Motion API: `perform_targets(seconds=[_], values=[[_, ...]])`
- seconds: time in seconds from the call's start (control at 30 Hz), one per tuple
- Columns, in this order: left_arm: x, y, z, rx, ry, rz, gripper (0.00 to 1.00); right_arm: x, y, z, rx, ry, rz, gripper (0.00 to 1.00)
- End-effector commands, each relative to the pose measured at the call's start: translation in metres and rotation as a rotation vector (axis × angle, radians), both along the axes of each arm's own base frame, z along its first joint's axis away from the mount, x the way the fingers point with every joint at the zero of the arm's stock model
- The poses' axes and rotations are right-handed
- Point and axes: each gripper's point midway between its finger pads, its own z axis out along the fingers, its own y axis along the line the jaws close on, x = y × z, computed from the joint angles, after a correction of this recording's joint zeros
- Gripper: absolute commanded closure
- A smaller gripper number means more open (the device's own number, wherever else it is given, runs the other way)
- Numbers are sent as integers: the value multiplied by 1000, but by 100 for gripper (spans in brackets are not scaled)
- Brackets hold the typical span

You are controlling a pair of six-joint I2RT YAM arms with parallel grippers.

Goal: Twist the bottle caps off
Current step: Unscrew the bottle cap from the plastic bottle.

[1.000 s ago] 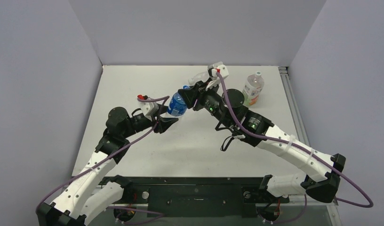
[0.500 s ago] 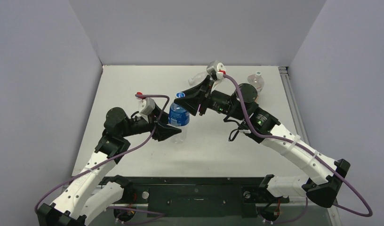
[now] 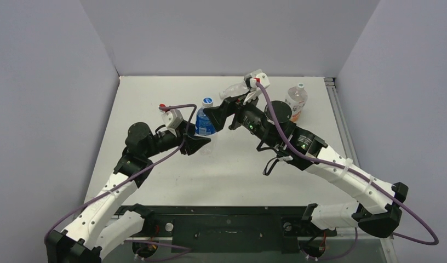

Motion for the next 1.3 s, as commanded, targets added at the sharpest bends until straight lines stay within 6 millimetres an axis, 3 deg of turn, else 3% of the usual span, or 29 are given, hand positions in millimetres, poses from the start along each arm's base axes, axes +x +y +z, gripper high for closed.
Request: perform_targets(seconds=[0.0,0.33,0.77,1.13,1.27], values=[[51,27,-3,35,-51,310,90,26,-28,23,22,24,-301,21],[48,26,-4,41,-65,304,90,29,7,16,-23,51,-318,31],[28,19,-9,83,-115,220,91,34,7,23,0,36,-347,57],[27,18,-19,111,-113,218,91,34,11,26,-3,29,-329,62],[28,18,-19,107,-112,225,91,33,11,25,-10,32,-327,78]])
